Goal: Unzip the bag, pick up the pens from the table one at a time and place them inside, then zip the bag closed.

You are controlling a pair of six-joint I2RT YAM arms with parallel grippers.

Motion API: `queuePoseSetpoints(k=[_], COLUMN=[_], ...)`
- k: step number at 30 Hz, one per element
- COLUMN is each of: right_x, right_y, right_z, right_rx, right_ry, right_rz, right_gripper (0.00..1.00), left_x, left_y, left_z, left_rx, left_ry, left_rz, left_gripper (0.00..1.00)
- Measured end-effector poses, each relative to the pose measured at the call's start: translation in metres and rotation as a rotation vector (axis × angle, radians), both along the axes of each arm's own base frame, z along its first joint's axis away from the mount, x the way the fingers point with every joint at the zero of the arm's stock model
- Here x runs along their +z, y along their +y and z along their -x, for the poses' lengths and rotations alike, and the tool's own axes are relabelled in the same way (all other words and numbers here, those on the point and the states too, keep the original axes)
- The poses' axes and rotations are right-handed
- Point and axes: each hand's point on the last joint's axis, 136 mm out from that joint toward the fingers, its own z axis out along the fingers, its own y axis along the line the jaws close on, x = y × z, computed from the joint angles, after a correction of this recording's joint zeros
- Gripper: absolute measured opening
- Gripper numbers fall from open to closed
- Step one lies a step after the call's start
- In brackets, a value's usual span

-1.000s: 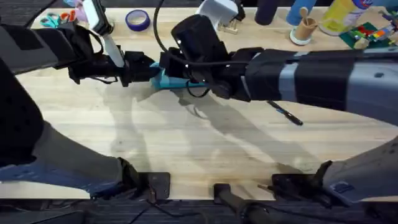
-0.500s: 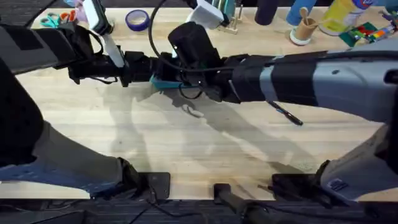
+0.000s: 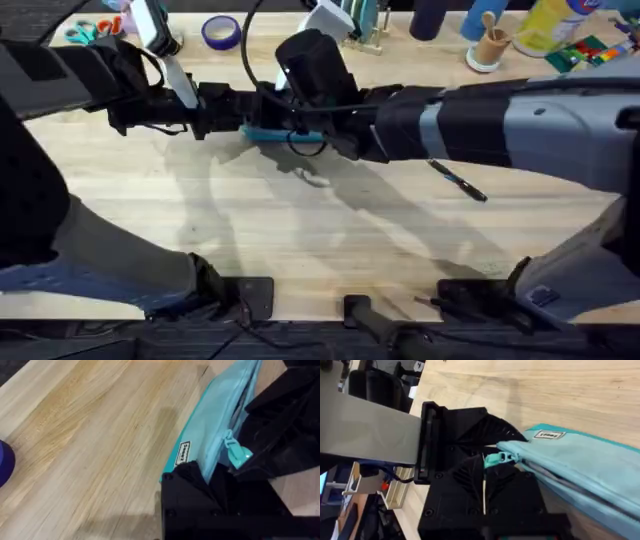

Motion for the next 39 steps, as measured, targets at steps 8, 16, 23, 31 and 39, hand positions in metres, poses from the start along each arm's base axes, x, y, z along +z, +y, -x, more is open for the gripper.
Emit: queuePoseSetpoints(k=[8,16,23,31,39], right_x=[0.0,0.007,0.048,0.079,0.103], right_y=[-0.001,-0.005,-0.02,-0.045,-0.081], right_z=[-0.001,0.007,0.028,0.043,0.04], right_rx=[0.006,0.075,0.148,0.173,0.089], right_ry=[0.002,0.015,-0.051,-0.152,-0.27], right_rz=[-0.003,0.004,0.032,0.114,0.236], right_gripper=[0.031,0.909,0.995,0.995,0.996], left_x=[0.0,0.0,0.0,0.0,0.0], left_y=[0.0,-0.001,-0.002,-0.002,-0.002], left_z=[0.0,-0.001,-0.001,-0.001,-0.001], left_rx=[0.0,-0.006,-0.008,-0.009,-0.009], left_ry=[0.0,-0.009,-0.013,-0.013,-0.013], left_rz=[0.0,-0.002,-0.005,-0.005,-0.006], left_gripper=[0.042,0.042,0.042,0.042,0.042])
